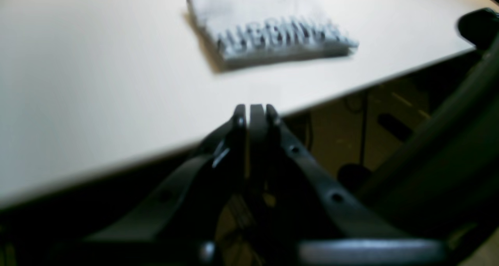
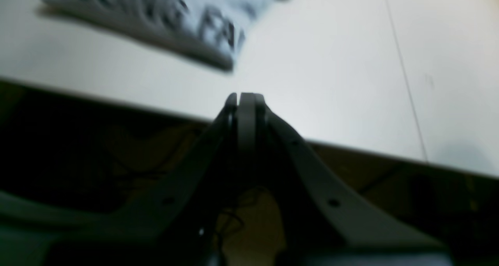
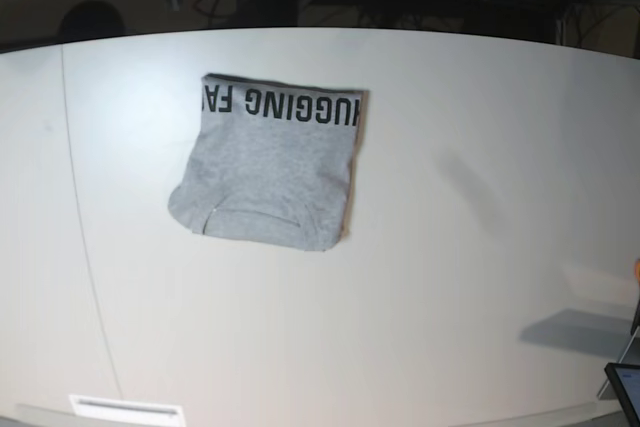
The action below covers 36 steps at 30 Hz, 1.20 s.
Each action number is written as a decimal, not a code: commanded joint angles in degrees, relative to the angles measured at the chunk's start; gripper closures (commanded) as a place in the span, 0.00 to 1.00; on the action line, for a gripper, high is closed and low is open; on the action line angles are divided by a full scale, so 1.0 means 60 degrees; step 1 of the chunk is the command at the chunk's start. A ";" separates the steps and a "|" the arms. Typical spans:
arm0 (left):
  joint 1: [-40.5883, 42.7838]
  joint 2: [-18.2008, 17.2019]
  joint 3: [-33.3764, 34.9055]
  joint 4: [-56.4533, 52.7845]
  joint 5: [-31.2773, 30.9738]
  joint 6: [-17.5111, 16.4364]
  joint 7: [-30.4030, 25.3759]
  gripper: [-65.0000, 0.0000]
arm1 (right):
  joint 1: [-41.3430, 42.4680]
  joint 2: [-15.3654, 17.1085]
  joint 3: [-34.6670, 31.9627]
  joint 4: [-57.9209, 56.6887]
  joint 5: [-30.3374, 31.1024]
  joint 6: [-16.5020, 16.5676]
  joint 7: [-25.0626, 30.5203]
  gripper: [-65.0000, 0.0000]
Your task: Fold the T-shirt properly
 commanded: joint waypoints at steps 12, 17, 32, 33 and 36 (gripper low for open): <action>-0.0427 0.0024 -0.0005 -0.3065 -0.0100 0.0004 -0.0030 0.99 | 0.1243 -0.0038 0.0013 -0.3990 0.0013 -0.0166 -0.2265 1.00; -0.1878 0.0024 0.0889 -0.4970 -0.0114 0.0004 0.2592 0.99 | 0.3924 -0.0082 0.0013 -0.7683 0.0028 -0.0151 -0.4961 1.00; -0.7622 0.1298 0.2222 -1.3072 -0.0232 0.0224 0.8307 0.99 | 1.0048 -0.0140 0.0028 -1.6430 -0.0001 0.2457 -0.5122 1.00; -0.7959 0.1401 0.2222 -1.3336 -0.0232 0.0444 0.8600 0.99 | 1.0180 -0.0140 0.0013 -1.6430 -0.0001 0.2472 -0.5122 1.00; -0.8266 0.1562 0.2222 -1.3263 -0.0232 0.1440 0.9142 0.99 | 1.0297 -0.0023 -0.0001 -1.6430 -0.0031 0.2530 -0.5107 1.00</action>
